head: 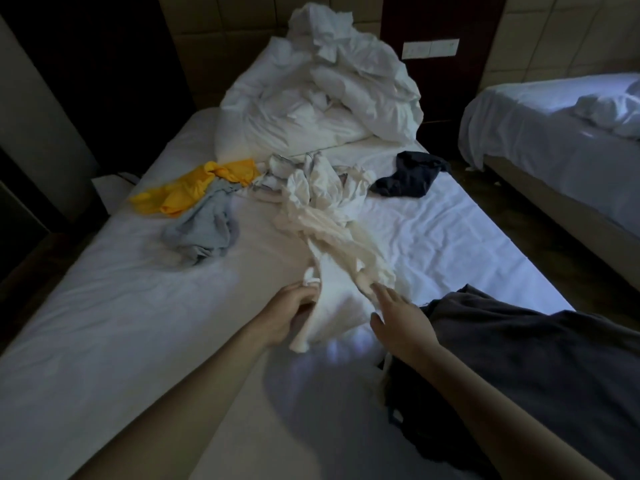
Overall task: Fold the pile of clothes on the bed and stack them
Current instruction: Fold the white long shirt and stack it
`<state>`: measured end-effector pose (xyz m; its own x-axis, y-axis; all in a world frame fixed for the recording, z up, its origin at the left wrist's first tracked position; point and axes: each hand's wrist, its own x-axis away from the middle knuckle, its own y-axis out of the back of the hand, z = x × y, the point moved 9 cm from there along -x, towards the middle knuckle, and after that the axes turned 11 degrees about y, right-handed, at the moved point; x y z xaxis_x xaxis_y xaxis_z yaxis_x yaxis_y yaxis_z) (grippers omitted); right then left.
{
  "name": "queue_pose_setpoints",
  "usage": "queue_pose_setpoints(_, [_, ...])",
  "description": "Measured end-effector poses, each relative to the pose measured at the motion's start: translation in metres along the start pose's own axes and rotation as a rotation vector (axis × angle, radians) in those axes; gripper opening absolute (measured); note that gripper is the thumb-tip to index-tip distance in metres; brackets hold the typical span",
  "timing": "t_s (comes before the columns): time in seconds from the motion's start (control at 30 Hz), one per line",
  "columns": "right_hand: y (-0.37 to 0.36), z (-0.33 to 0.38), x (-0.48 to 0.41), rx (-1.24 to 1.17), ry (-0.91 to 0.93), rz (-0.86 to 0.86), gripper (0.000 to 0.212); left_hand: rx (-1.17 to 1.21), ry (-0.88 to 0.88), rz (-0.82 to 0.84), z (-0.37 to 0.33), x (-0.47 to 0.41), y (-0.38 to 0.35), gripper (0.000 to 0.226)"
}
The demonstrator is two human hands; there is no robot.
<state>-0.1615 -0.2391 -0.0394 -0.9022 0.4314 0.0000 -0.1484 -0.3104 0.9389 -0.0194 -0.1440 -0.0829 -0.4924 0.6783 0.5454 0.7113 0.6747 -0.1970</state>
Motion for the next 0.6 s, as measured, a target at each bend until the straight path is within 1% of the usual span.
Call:
queue_pose_setpoints(0.07, [-0.002, 0.012, 0.005, -0.103, -0.034, -0.031, 0.058, 0.130, 0.029, -0.026, -0.007, 0.030, 0.027, 0.026])
queue_pose_setpoints(0.17, [-0.013, 0.034, 0.011, -0.240, -0.103, -0.028, 0.067, 0.295, 0.029, -0.070, -0.019, 0.083, 0.064, 0.022])
queue_pose_setpoints(0.2, [-0.021, 0.039, 0.015, -0.354, -0.156, -0.028, 0.068, 0.325, 0.024, -0.101, -0.023, 0.102, 0.076, 0.024])
queue_pose_setpoints(0.23, [-0.028, 0.046, 0.020, -0.525, -0.225, -0.055, 0.064, 0.348, 0.017, -0.115, -0.026, 0.122, 0.086, 0.026])
queue_pose_setpoints(0.27, [-0.037, 0.055, 0.028, -0.755, -0.331, -0.074, 0.056, 0.365, 0.014, -0.099, -0.028, 0.141, 0.093, 0.026])
queue_pose_setpoints(0.3, [-0.049, 0.072, 0.038, -1.019, -0.437, -0.056, 0.042, 0.370, 0.023, -0.066, -0.029, 0.159, 0.095, 0.022])
queue_pose_setpoints(0.33, [-0.064, 0.095, 0.047, -1.285, -0.522, 0.002, 0.034, 0.361, 0.038, -0.033, -0.027, 0.176, 0.096, 0.016])
queue_pose_setpoints(0.37, [-0.073, 0.122, 0.053, -1.507, -0.544, 0.050, 0.034, 0.350, 0.048, -0.013, -0.024, 0.191, 0.099, 0.012])
queue_pose_setpoints(0.4, [-0.078, 0.144, 0.055, -1.675, -0.522, 0.059, 0.037, 0.347, 0.057, -0.009, -0.018, 0.203, 0.103, 0.013])
queue_pose_setpoints(0.43, [-0.079, 0.164, 0.056, -1.764, -0.478, 0.056, 0.037, 0.347, 0.061, -0.015, -0.012, 0.215, 0.109, 0.015])
queue_pose_setpoints(0.47, [-0.083, 0.178, 0.055, -1.759, -0.450, 0.053, 0.033, 0.347, 0.065, -0.016, -0.007, 0.226, 0.114, 0.017])
queue_pose_setpoints(0.5, [-0.087, 0.190, 0.059, -1.694, -0.447, 0.047, 0.028, 0.347, 0.062, -0.029, -0.002, 0.236, 0.122, 0.018])
queue_pose_setpoints(0.53, [-0.089, 0.195, 0.062, -1.648, -0.470, 0.007, 0.027, 0.349, 0.050, -0.048, 0.000, 0.246, 0.129, 0.018])
queue_pose_setpoints(0.6, [-0.089, 0.192, 0.067, -1.595, -0.493, -0.108, 0.024, 0.405, 0.002, -0.148, -0.003, 0.264, 0.155, 0.022])
